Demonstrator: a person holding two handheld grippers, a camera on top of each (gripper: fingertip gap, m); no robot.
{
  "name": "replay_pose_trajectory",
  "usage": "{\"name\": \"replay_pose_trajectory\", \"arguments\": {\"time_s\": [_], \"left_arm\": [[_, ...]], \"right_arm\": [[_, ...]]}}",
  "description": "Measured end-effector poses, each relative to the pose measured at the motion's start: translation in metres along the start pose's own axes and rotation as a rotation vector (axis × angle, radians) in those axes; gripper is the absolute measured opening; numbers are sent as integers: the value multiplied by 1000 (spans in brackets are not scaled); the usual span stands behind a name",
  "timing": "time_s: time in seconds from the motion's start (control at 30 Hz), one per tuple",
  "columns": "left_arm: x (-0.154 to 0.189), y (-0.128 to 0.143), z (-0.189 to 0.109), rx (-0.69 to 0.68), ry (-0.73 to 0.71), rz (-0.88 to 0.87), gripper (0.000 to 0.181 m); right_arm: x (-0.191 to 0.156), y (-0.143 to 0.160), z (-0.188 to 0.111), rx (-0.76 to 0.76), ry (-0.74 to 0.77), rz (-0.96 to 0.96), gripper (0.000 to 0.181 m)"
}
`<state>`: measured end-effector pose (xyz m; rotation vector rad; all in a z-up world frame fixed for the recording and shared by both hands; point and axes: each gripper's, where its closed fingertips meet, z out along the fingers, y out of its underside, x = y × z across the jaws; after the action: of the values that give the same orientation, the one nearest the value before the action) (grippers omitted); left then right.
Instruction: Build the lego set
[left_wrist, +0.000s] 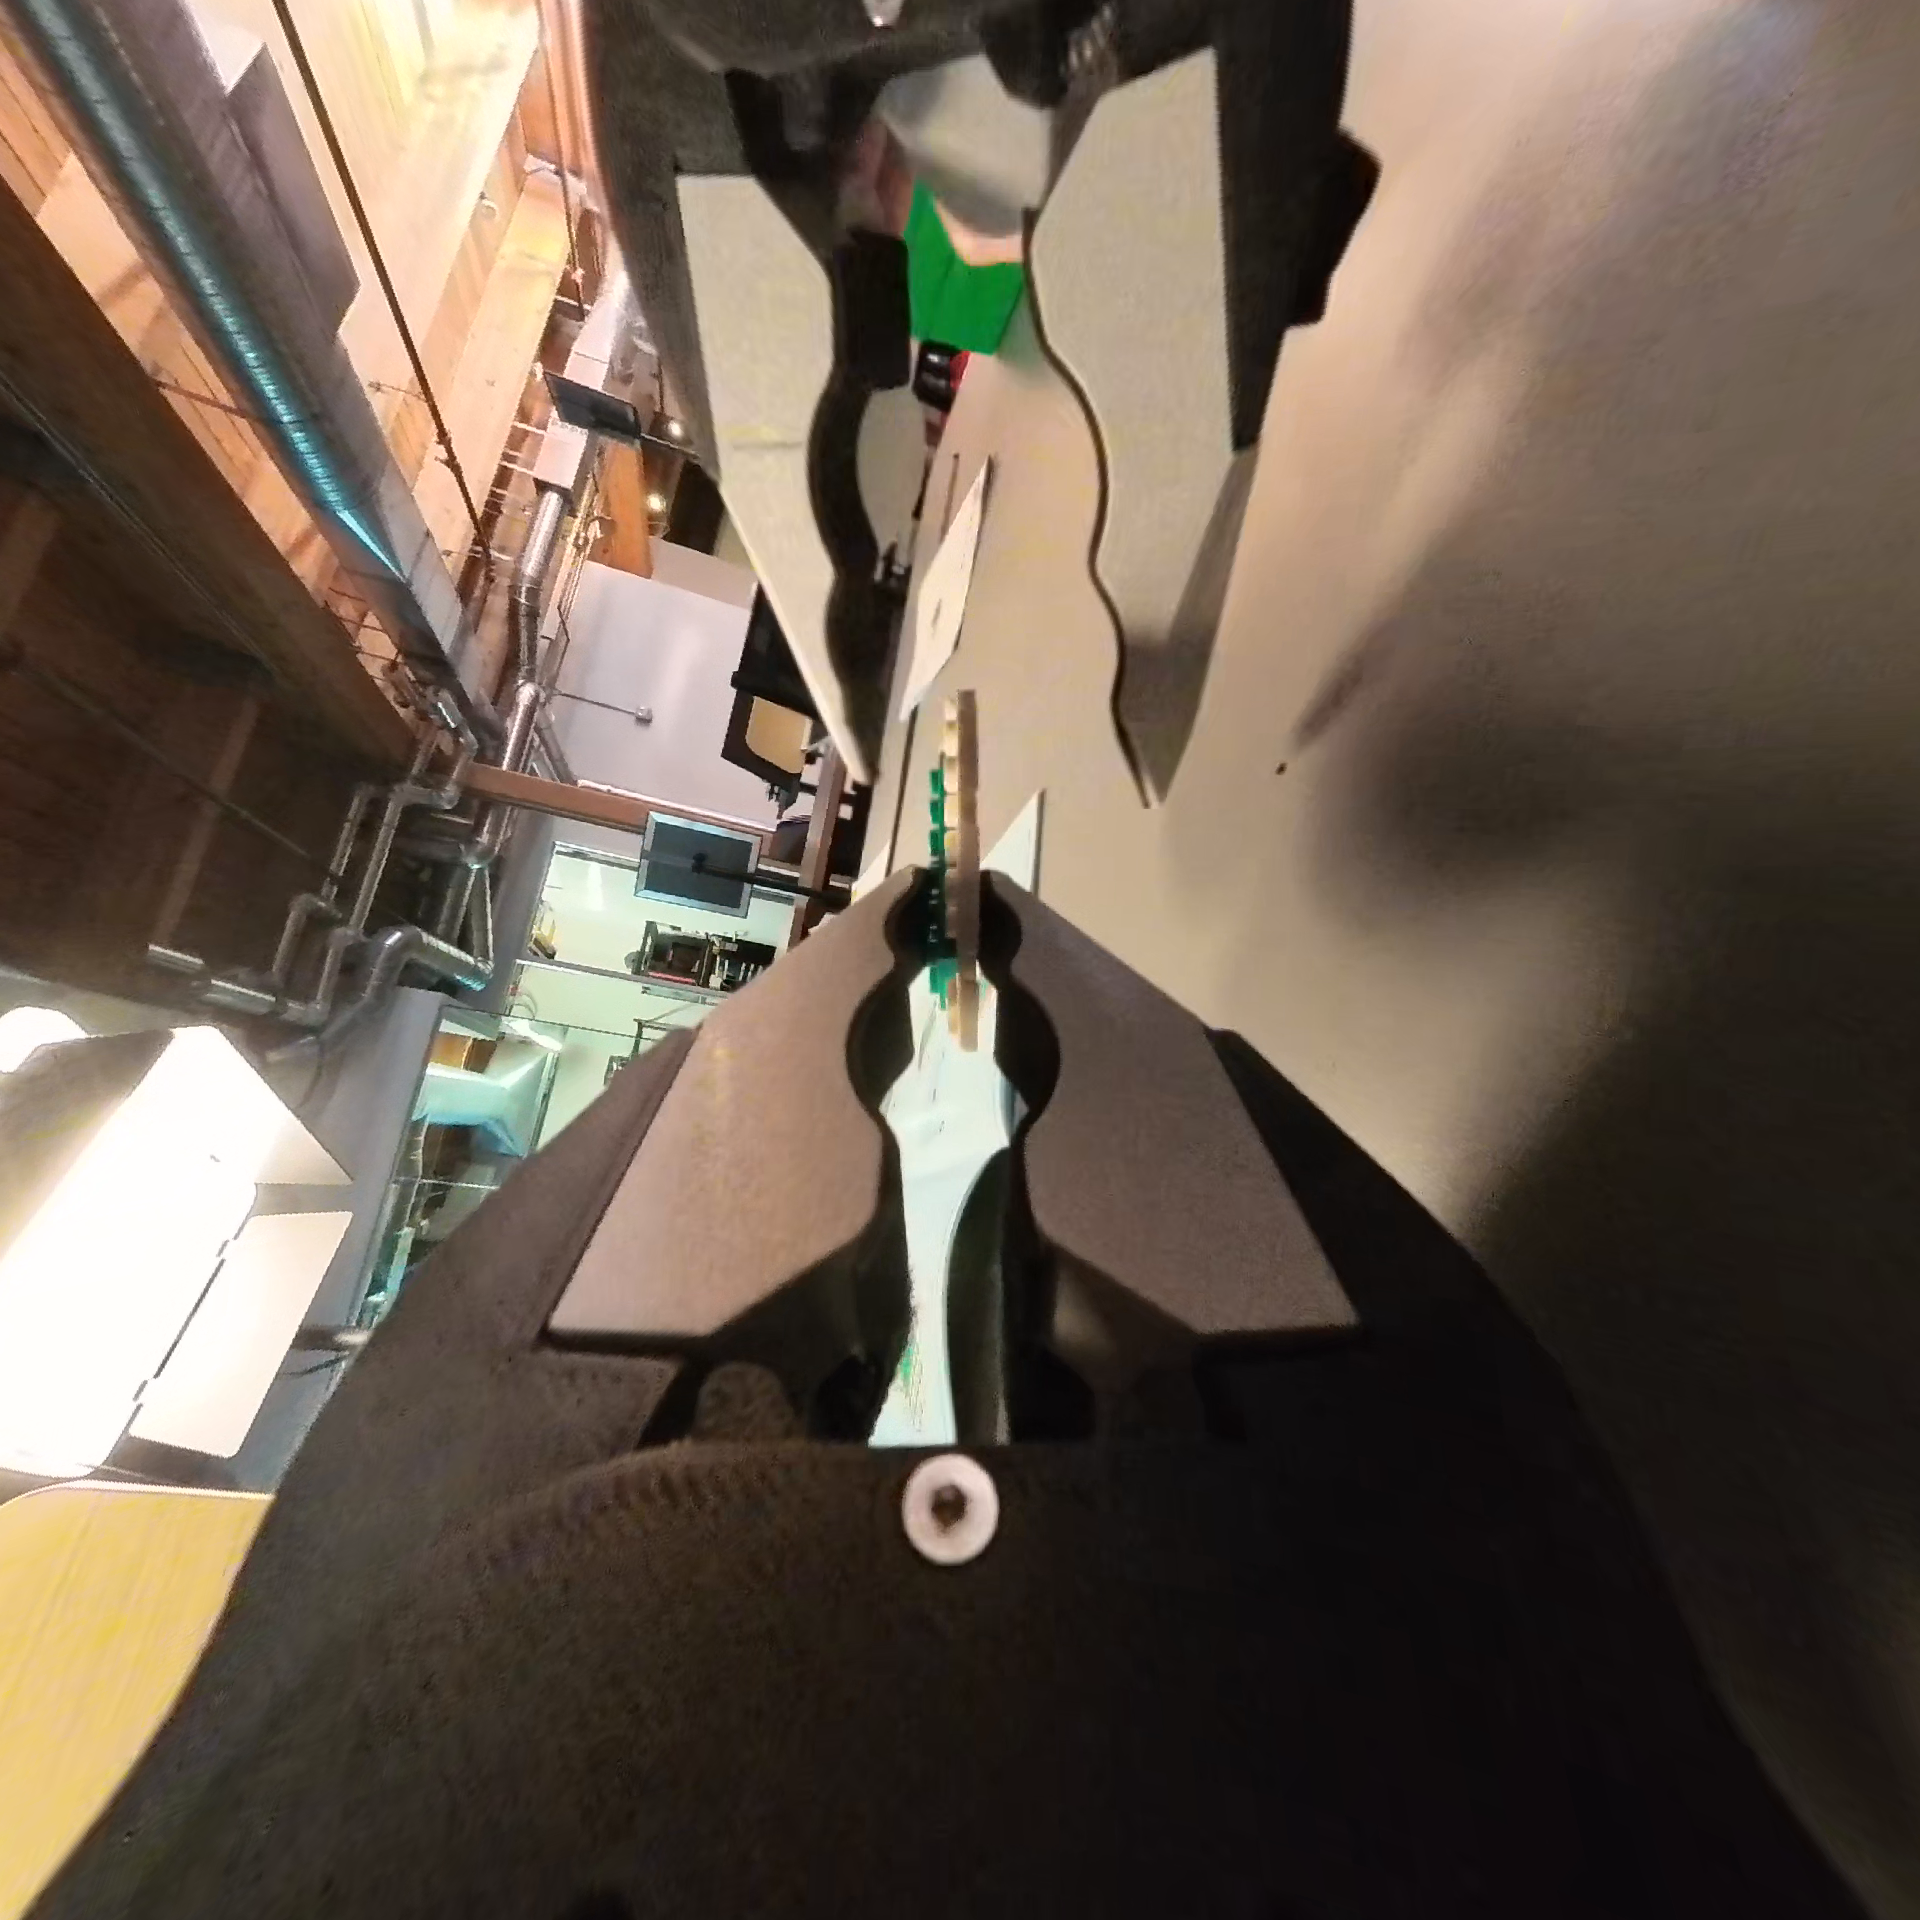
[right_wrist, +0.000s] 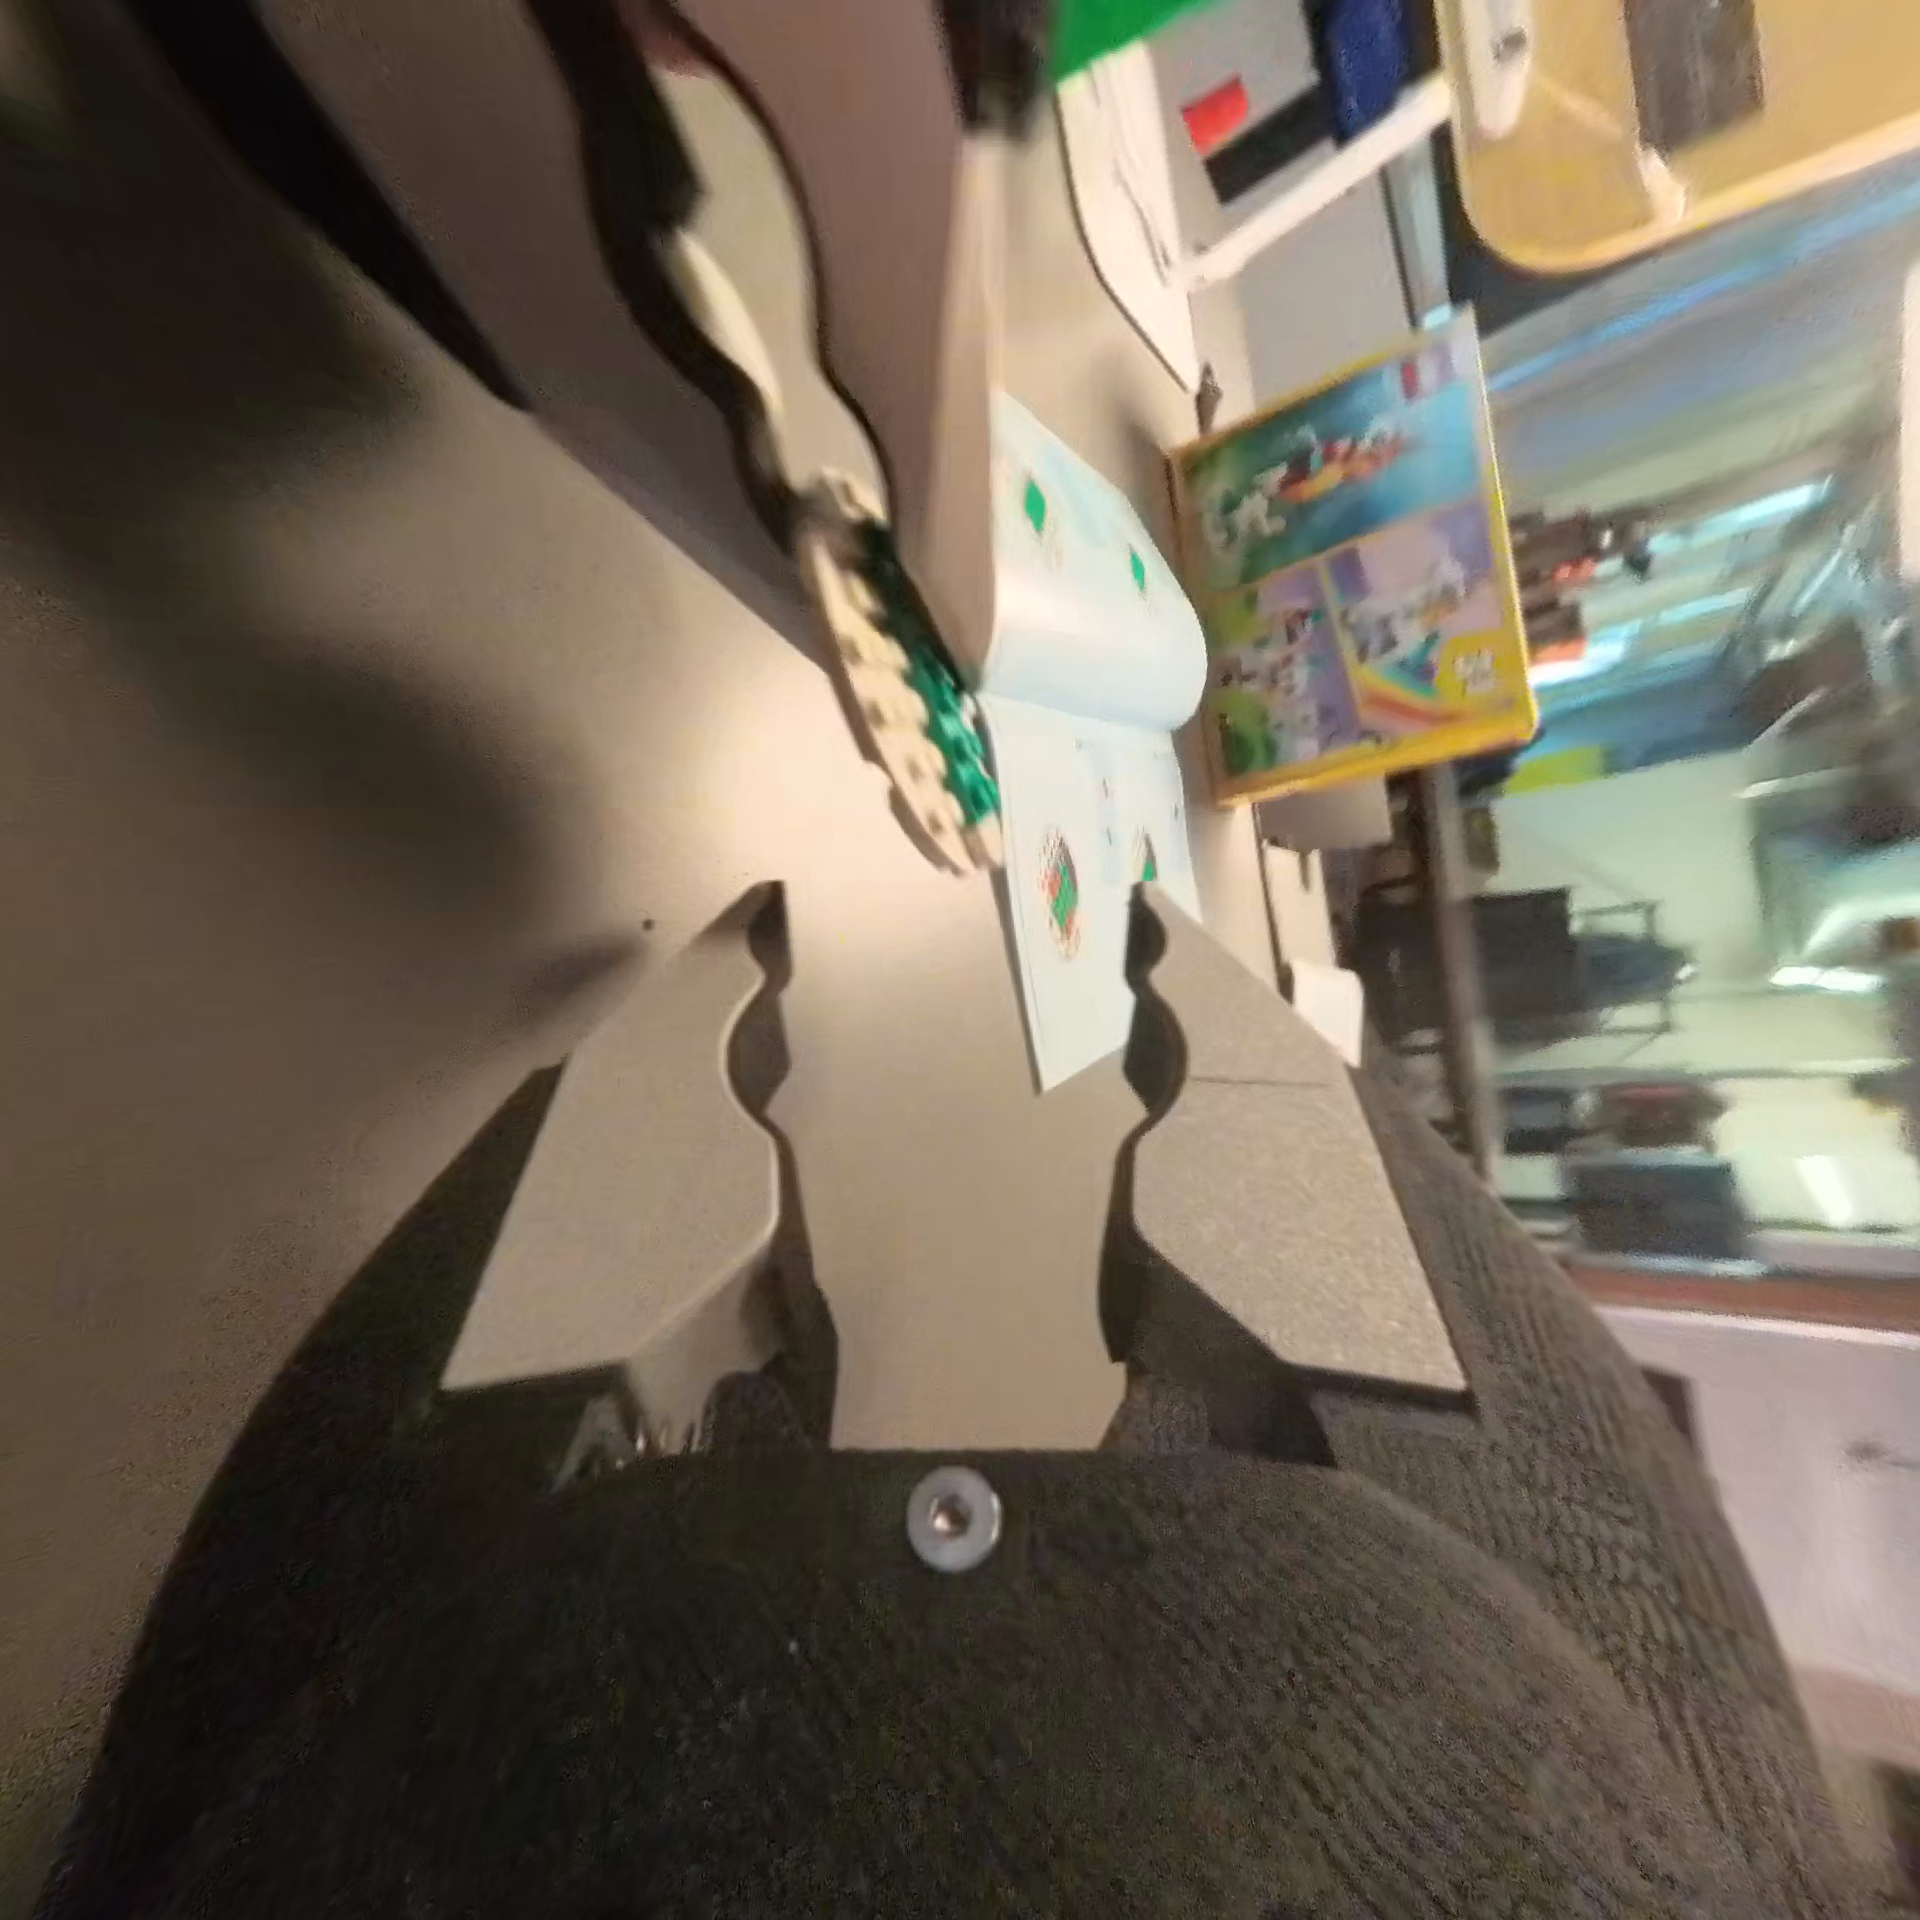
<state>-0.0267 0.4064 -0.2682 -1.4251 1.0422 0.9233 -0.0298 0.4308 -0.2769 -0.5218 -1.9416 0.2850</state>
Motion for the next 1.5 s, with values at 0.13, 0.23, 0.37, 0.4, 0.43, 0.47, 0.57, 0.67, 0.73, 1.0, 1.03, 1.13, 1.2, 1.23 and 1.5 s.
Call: {"name": "replay_pose_trajectory", "arguments": {"time_s": [0.13, 0.23, 0.37, 0.4, 0.43, 0.47, 0.57, 0.67, 0.73, 1.0, 1.03, 1.13, 1.2, 1.23, 1.5], "left_arm": [[-2, 4, 0, -12, -6, -3, 7], [0, 7, 1, -33, 4, 12, 7], [7, 18, 5, -98, 46, 12, 7], [11, 23, 5, -132, 75, -14, 8], [16, 28, 6, -173, 110, -41, 8], [19, 31, 6, -205, 130, -50, 8], [28, 44, 5, -313, 181, -17, 7], [29, 48, 3, -408, 201, 65, 8], [31, 43, 3, -435, 210, 126, 7], [36, 35, 8, -558, 321, 31, 18], [35, 35, 8, -577, 333, -11, 22], [30, 30, 6, -622, 377, -196, 41], [30, 27, 2, -649, 420, -364, 53], [30, 25, 0, -655, 433, -448, 59], [-2, -7, -14, -381, 423, -1143, 67]], "right_arm": [[14, 12, -1, 129, 55, 167, 80], [49, 12, -14, 364, 179, 412, 81], [110, 51, -19, 378, 435, 598, 75], [117, 61, -15, 350, 477, 605, 73], [123, 68, -9, 317, 503, 592, 72], [128, 72, -4, 298, 524, 581, 70], [143, 77, 8, 287, 578, 568, 65], [150, 83, 21, 245, 602, 551, 64], [153, 86, 25, 233, 612, 543, 63], [157, 90, 18, 279, 610, 610, 59], [157, 89, 17, 291, 611, 615, 58], [157, 86, 13, 325, 597, 631, 58], [156, 84, 12, 344, 584, 639, 58], [156, 83, 12, 352, 578, 642, 58], [153, 78, 7, 379, 558, 637, 56]]}}
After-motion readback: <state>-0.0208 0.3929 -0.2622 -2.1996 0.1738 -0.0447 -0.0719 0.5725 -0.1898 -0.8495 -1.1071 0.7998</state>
